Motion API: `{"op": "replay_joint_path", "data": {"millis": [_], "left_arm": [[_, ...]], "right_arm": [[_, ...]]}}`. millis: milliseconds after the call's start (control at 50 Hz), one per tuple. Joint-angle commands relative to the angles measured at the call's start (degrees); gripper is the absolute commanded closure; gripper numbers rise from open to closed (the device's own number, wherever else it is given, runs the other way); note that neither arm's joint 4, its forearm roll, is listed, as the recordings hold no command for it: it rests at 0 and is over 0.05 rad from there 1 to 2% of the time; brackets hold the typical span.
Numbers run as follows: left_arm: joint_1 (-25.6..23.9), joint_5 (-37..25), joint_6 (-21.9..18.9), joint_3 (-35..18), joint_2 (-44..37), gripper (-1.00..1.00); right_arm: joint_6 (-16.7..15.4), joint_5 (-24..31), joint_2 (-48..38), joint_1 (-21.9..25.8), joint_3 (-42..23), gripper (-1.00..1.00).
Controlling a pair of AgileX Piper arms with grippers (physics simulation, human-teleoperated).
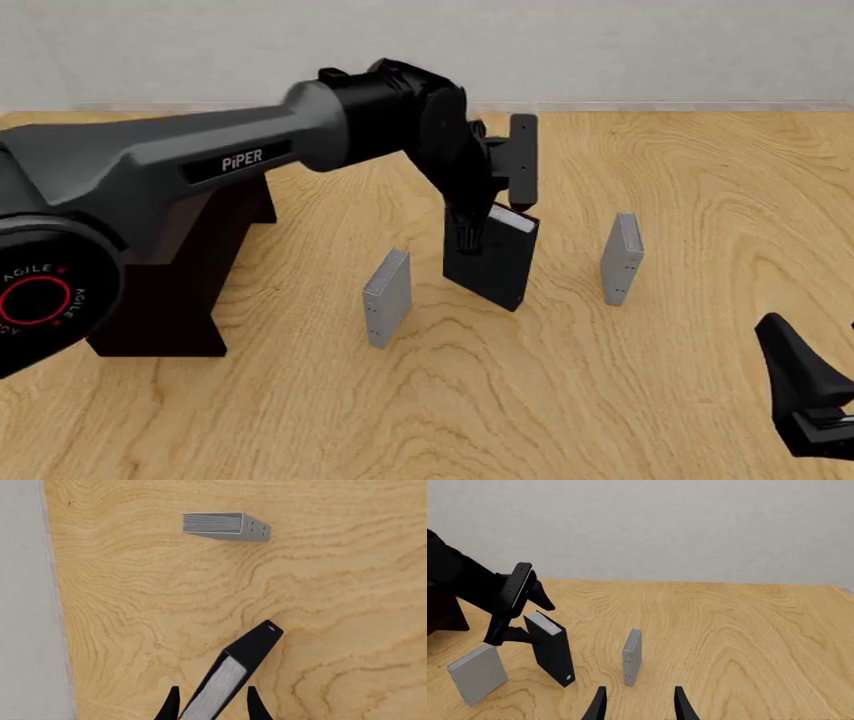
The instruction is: Pick up the book in the middle and place it on the cabinet shelf.
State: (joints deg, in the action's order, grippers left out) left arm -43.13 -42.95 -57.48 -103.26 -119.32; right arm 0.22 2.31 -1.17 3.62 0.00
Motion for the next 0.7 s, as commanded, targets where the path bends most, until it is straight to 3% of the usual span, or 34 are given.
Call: {"op": "replay_joint_path", "data": {"millis": [20,240,320,360,700], "left_arm": [[0.86,-1.61,0.47,-2.94,-2.58,-1.0],[0.77,-1.24,0.45,-2.55,-3.61,-1.0],[-0.74,-2.06,3.48,-3.45,-4.12,-1.0],[-1.11,-1.18,2.95,-1.46,-3.74,-1.0],[-0.7,-2.7,4.08,-0.9,-4.86,-1.0]], "right_arm": [[0.28,1.08,1.12,-0.02,0.0,-1.0],[0.38,1.15,1.15,0.05,0.0,-1.0],[0.4,1.16,1.15,-0.05,0.0,-1.0],[0.37,1.2,1.16,-0.07,0.0,-1.0],[0.54,1.23,1.16,0.0,0.0,-1.0]]}}
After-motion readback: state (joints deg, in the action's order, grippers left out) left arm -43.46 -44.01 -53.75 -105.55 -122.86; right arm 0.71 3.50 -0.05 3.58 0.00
